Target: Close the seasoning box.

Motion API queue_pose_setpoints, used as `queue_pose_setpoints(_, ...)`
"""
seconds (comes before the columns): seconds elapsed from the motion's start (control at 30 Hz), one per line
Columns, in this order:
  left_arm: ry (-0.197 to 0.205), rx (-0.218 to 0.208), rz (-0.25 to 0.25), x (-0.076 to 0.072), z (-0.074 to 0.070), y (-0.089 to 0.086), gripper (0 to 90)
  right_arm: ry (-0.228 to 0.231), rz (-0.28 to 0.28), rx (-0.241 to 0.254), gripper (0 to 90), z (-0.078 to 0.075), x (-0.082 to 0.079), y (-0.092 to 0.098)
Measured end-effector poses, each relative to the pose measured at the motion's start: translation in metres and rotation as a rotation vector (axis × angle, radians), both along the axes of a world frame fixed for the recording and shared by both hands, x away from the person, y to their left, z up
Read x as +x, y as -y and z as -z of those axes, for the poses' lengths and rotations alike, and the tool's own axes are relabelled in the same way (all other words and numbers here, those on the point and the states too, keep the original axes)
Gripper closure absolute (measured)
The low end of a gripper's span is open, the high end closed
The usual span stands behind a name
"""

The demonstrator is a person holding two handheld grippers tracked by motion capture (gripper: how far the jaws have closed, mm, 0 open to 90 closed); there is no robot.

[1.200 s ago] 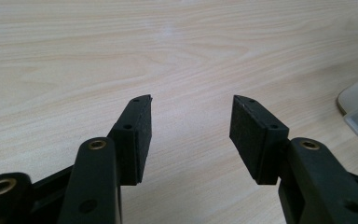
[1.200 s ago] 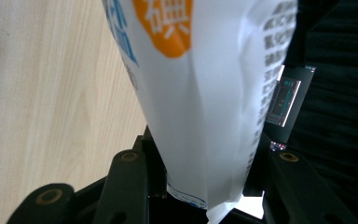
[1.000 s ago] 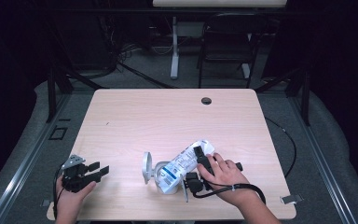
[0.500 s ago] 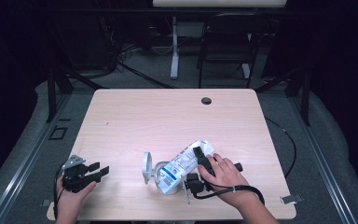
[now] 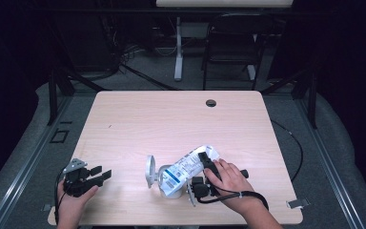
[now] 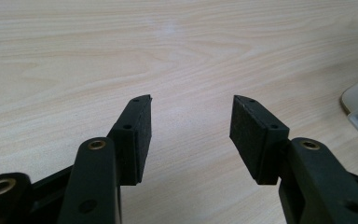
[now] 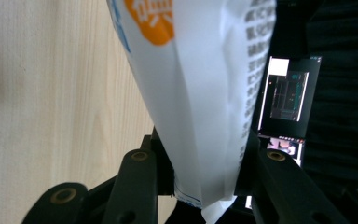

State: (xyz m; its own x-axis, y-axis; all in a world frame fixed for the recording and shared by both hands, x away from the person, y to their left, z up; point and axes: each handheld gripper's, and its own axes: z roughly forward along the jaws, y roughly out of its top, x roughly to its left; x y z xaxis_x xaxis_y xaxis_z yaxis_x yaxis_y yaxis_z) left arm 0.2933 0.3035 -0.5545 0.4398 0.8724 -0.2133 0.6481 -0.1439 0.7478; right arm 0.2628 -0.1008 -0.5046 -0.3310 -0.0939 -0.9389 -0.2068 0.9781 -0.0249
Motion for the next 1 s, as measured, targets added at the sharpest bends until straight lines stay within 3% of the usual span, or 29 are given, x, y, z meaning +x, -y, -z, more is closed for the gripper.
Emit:
queue_pose_setpoints(0.17,0.004,-0.002,-0.003,0.0,0.0,0.0,48.8,-0.009,-0.006,0.038,70.8,0.002,0.0,0.001)
queue_pose_setpoints(0.33,0.006,-0.001,-0.005,0.0,0.001,0.001,48.8,-0.006,-0.008,0.038,72.1,0.003,-0.001,0.003)
queue_pose_setpoints(0.7,0.002,0.003,-0.003,0.0,0.001,0.001,48.8,-0.032,-0.009,0.091,73.2,0.002,-0.005,0.004)
queue_pose_setpoints(0.8,0.004,0.002,-0.004,0.0,0.001,0.001,48.8,-0.047,-0.01,0.12,73.1,0.002,-0.009,0.004)
queue_pose_setpoints(1.0,0.002,0.004,-0.004,0.0,0.001,0.001,48.7,-0.085,-0.007,0.235,73.3,0.0,-0.01,0.006)
